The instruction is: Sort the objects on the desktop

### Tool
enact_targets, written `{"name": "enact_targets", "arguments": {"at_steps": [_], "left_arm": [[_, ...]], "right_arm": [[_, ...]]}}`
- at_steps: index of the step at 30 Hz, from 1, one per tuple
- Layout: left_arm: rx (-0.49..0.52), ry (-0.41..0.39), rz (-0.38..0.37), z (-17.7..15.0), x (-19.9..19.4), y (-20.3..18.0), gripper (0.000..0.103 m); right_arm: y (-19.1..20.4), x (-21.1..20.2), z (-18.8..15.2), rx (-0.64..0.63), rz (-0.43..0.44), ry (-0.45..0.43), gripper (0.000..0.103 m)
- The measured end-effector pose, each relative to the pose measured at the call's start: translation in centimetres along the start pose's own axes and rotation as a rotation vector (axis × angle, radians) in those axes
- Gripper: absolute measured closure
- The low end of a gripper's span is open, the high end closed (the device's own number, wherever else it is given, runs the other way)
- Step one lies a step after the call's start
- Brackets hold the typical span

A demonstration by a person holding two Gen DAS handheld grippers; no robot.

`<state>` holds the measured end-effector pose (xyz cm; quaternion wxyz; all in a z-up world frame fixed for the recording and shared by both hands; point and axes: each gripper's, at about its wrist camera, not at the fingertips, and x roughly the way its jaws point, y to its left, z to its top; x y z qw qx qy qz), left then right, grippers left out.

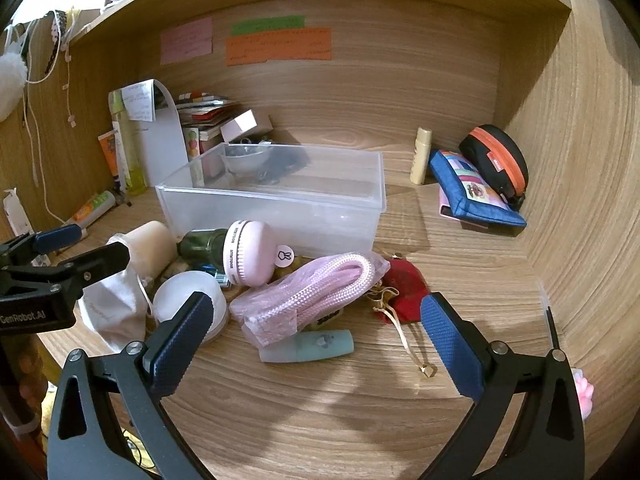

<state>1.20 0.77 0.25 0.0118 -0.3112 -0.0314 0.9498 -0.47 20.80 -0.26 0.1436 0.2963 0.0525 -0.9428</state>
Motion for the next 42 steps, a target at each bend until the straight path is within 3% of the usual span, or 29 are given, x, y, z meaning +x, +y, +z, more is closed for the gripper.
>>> {"name": "enact_targets", "arguments": {"at_steps": [22, 27, 32, 37, 42], "left_arm": [[0.005, 0.026, -0.020, 0.1, 0.8, 0.2, 0.000], [0.025, 0.065, -0.070, 1.1, 1.4, 1.2, 0.000], [0.044, 0.088, -0.046, 1.7, 1.9, 2.6, 0.000], [0.065, 0.152, -0.072, 2.3, 3.2, 3.4, 0.000], [0.085, 0.265, -0.126, 2.9, 5.3, 3.5, 0.000]], "right_arm": [[0.3, 0.2, -0.1, -0.004, 0.003, 0.012, 0.000], [-0.4, 0.6, 0.1, 0.001, -0.014, 0.017, 0.000], [-2.1, 1.0, 0.3, 0.020, -0.014, 0.030, 0.000], [-4.3, 1.9, 0.4, 0.018, 0.021, 0.079, 0.000], [-6.9, 3.7, 0.6, -0.002, -0.029, 0.150, 0.000]]}}
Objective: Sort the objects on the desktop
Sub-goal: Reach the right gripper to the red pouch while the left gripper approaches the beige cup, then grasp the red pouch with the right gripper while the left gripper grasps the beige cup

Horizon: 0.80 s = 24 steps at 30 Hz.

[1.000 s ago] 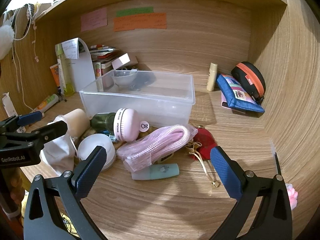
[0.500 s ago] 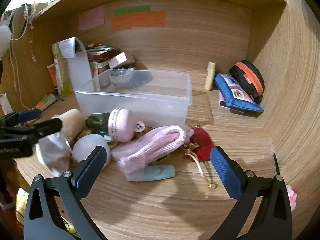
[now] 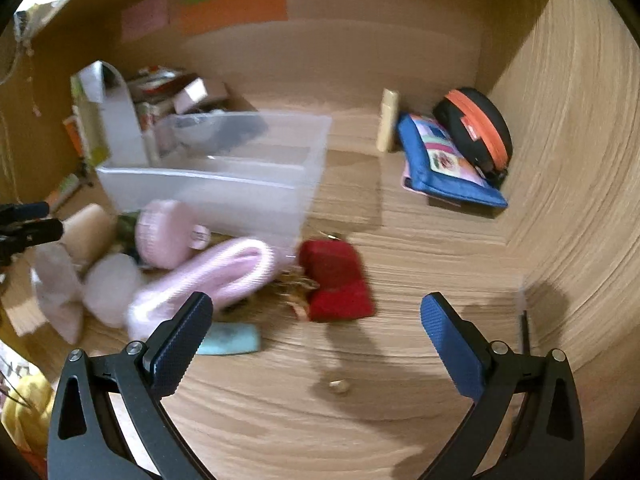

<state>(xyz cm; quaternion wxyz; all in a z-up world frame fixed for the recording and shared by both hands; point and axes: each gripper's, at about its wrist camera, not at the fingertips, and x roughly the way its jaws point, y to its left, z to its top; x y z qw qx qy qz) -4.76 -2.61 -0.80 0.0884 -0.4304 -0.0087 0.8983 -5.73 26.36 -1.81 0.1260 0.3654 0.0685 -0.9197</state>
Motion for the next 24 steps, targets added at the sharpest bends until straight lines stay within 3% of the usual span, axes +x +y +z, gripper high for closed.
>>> {"name": "enact_targets", "arguments": {"at_steps": [7, 12, 16, 24], "left_arm": [[-0.037, 0.130, -0.080, 1.1, 2.5, 0.8, 0.000], [-0.031, 0.189, -0.074, 1.3, 4.0, 0.8, 0.000], [-0.027, 0.241, -0.082, 1.5, 5.4, 1.0, 0.025], [-0.053, 0.263, -0.102, 1.5, 6.9, 1.2, 0.026]], "right_arm": [[-2.2, 2.4, 0.4, -0.028, 0.025, 0.083, 0.001], [-2.5, 4.7, 0.9, -0.036, 0.088, 0.154, 0.004], [-2.3, 6.9, 1.3, -0.038, 0.118, 0.210, 0.011], [-1.8, 9.0, 2.0, -0.049, 0.147, 0.248, 0.020]]}}
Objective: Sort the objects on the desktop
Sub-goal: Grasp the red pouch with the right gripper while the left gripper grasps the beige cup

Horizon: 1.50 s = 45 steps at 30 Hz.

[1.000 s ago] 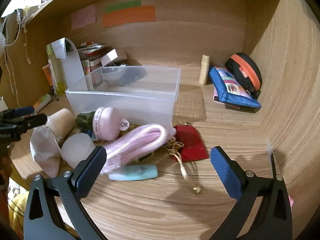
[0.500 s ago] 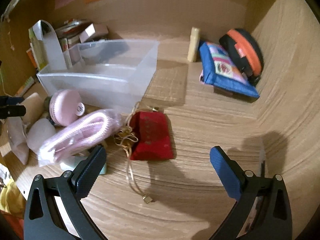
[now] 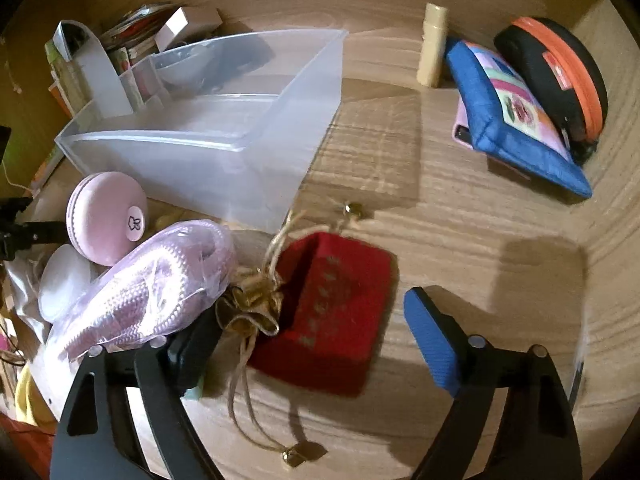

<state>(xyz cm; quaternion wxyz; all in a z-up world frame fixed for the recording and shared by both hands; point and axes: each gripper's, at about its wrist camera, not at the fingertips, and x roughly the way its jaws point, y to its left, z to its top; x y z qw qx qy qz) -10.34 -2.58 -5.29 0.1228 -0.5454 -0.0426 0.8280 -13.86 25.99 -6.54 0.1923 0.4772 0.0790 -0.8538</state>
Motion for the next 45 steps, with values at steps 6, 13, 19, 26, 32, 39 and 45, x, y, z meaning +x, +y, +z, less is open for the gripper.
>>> {"name": "enact_targets", "arguments": {"at_steps": [6, 13, 19, 26, 32, 39, 45], "left_arm": [[-0.013, -0.029, -0.012, -0.2, 0.0, 0.3, 0.033], [-0.051, -0.101, -0.013, -0.9, -1.0, 0.7, 0.043], [-0.080, -0.170, -0.024, -1.4, -1.9, 1.3, 0.047], [-0.110, -0.245, -0.043, -1.7, -3.6, 2.0, 0.047], [-0.120, -0.313, -0.038, -1.6, -5.5, 2.0, 0.047], [-0.120, -0.392, -0.051, -1.6, -7.8, 1.8, 0.047], [-0.104, -0.449, -0.023, -0.9, -9.2, 1.0, 0.047]], "right_arm": [[0.9, -0.1, 0.2, -0.047, -0.037, -0.012, 0.036], [0.2, -1.1, 0.0, -0.006, -0.003, -0.028, 0.074], [-0.8, -3.2, -0.9, 0.070, 0.002, -0.068, 0.075], [-0.6, -6.8, -0.3, 0.084, -0.023, -0.156, 0.075], [0.3, -9.3, 0.4, 0.072, -0.022, -0.225, 0.075], [1.5, -10.8, 1.7, 0.056, 0.000, -0.264, 0.075], [2.4, -11.4, 2.8, 0.041, 0.035, -0.293, 0.075]]}}
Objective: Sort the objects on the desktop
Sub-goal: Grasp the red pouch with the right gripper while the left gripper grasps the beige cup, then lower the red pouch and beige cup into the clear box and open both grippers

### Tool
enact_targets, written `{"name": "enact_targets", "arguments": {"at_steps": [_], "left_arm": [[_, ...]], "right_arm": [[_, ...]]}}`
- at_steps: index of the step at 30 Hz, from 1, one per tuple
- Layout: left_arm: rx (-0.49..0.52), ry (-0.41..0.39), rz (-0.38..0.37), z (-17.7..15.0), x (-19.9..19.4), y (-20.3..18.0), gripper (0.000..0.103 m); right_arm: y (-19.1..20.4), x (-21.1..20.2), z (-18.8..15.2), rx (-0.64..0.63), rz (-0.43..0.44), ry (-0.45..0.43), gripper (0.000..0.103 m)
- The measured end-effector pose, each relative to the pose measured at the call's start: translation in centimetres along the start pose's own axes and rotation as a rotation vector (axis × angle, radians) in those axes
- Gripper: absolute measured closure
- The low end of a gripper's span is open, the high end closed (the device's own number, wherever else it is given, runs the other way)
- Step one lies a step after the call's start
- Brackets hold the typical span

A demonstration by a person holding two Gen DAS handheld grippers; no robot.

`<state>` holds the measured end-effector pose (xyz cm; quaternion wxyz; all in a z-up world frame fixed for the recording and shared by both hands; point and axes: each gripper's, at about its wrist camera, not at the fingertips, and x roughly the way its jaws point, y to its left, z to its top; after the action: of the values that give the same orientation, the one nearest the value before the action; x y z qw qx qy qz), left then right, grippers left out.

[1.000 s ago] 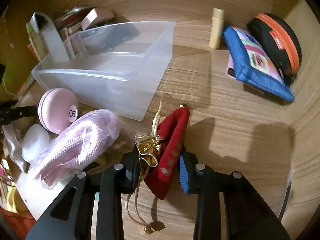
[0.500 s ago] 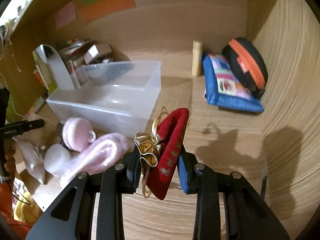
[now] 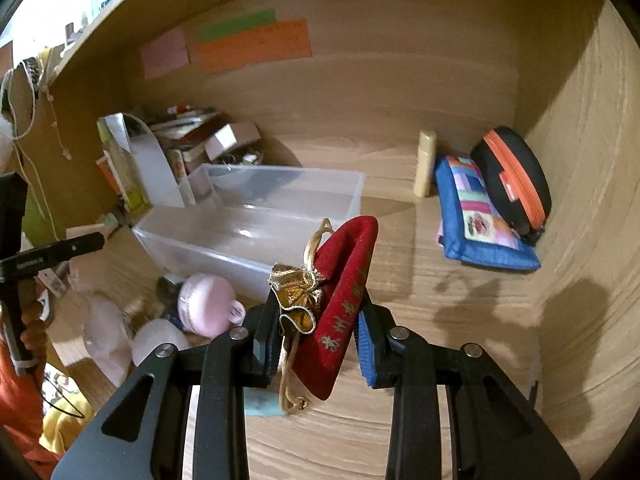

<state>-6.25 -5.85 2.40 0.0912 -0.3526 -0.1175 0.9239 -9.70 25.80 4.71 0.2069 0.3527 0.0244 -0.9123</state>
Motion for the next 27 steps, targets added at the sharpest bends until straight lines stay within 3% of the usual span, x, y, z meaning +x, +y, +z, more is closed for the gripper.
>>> {"name": "enact_targets", "arguments": {"at_steps": [12, 27], "left_arm": [[0.019, -0.054, -0.030, 3.6, -0.6, -1.5, 0.047], [0.051, -0.054, -0.051, 8.2, 2.6, -3.3, 0.047]], "right_arm": [[1.4, 0.0, 4.0, -0.023, 0.070, -0.081, 0.075], [2.5, 3.6, 8.0, -0.056, 0.118, -0.091, 0.075]]}}
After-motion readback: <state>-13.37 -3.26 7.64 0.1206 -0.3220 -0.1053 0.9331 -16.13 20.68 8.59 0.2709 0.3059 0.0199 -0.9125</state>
